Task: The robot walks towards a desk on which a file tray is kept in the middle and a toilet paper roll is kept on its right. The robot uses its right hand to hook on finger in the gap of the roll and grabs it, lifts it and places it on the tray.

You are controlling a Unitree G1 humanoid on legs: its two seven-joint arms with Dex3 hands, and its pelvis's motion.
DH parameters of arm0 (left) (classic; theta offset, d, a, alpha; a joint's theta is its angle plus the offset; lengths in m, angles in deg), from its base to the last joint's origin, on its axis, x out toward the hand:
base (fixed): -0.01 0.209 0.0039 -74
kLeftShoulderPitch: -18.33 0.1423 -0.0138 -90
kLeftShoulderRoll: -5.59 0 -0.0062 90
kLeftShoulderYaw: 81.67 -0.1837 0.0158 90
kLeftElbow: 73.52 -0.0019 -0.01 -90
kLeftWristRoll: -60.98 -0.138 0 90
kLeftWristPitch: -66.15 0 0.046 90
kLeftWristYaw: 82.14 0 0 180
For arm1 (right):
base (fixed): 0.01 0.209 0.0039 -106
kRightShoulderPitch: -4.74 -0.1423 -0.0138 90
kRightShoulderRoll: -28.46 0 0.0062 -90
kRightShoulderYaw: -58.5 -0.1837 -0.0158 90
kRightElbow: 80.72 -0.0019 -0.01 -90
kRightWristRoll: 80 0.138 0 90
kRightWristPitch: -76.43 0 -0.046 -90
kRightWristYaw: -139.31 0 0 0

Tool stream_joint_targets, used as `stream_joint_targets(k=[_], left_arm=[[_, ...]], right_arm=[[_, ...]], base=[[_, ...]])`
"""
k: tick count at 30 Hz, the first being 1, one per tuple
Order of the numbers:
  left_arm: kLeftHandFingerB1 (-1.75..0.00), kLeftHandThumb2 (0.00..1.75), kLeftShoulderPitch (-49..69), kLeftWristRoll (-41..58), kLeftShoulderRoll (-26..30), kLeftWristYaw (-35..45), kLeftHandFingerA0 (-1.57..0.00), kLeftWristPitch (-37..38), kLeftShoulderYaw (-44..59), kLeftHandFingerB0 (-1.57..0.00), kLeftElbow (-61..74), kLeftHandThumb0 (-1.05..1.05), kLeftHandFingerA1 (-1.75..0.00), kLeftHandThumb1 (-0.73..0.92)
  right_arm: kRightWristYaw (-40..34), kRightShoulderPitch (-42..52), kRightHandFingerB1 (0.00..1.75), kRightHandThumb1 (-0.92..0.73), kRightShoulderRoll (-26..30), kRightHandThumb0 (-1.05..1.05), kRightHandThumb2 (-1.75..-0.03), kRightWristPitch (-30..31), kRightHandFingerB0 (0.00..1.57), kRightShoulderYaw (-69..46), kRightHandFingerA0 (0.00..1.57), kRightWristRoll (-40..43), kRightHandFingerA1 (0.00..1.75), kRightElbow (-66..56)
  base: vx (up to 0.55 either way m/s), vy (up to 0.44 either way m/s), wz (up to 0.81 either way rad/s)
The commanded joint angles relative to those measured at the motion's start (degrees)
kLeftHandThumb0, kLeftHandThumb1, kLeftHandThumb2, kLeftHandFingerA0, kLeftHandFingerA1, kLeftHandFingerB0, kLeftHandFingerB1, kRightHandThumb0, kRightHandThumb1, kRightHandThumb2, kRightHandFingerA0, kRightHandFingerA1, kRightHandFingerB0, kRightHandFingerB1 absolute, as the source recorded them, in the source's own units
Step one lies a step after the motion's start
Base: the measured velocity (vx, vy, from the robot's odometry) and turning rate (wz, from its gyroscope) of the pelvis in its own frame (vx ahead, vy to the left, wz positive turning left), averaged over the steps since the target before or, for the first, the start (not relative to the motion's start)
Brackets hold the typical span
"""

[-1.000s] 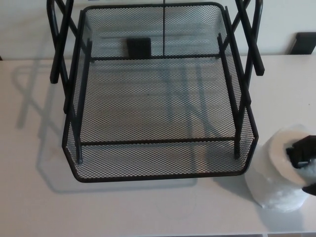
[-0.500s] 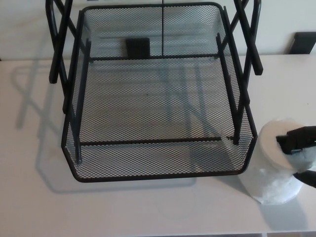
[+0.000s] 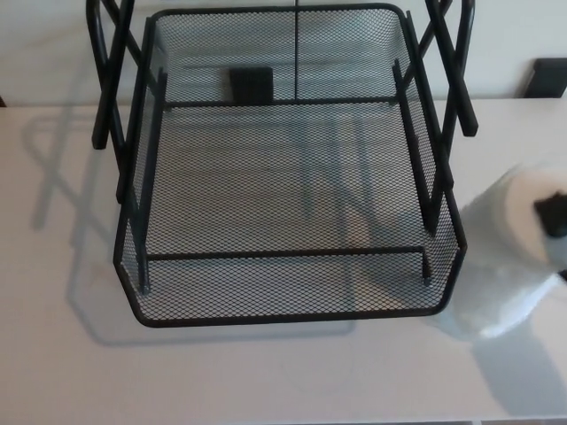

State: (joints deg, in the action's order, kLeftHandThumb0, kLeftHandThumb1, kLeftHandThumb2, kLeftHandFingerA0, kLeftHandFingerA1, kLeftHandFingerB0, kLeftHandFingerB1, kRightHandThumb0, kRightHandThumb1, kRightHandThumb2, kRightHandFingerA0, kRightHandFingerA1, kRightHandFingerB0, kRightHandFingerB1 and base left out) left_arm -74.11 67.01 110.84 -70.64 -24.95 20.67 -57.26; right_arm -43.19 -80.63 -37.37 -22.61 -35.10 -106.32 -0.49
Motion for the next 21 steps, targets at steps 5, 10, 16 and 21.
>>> stream_joint_targets(k=[5,10,16,21], left_arm=[[-0.82,1.28,-0.3,-1.4,2.2,-1.3,-0.43,-0.9,0.4,-0.31,-0.6,-0.79,-0.91,0.57],[-0.81,1.27,-0.2,-2.6,2.3,-1.8,-0.41,0.1,-0.3,-0.28,-1.0,-0.79,-0.9,0.6],[-0.8,1.27,-0.3,-2.0,1.9,-1.4,-0.43,-0.1,0.4,-0.28,-0.9,-0.78,-0.91,0.59],[-0.83,1.26,-0.4,-2.2,1.8,-1.7,-0.48,-0.1,0.4,-0.31,-1.1,-0.82,-0.95,0.57]], right_arm=[[-0.9,-5.3,0.74,-0.5,0.7,-0.19,-0.83,-6.2,1.02,-14.4,1.12,7.1,1.61,-3.3],[2.2,-12.3,0.74,-0.51,0.5,-0.12,-0.83,-3.5,1.01,-15.8,1.06,9.5,1.62,-5.3],[6.6,-23.3,0.71,-0.54,0.0,-0.22,-0.8,0.8,0.99,-11.0,0.98,10.0,1.36,-9.0],[11.8,-31.1,0.71,-0.59,-1.7,-0.22,-0.76,6.1,0.97,-2.7,0.96,8.9,1.61,-11.9]], base=[[0.0,0.0,0.0],[0.0,0.0,0.0],[0.0,0.0,0.0],[0.0,0.0,0.0]])
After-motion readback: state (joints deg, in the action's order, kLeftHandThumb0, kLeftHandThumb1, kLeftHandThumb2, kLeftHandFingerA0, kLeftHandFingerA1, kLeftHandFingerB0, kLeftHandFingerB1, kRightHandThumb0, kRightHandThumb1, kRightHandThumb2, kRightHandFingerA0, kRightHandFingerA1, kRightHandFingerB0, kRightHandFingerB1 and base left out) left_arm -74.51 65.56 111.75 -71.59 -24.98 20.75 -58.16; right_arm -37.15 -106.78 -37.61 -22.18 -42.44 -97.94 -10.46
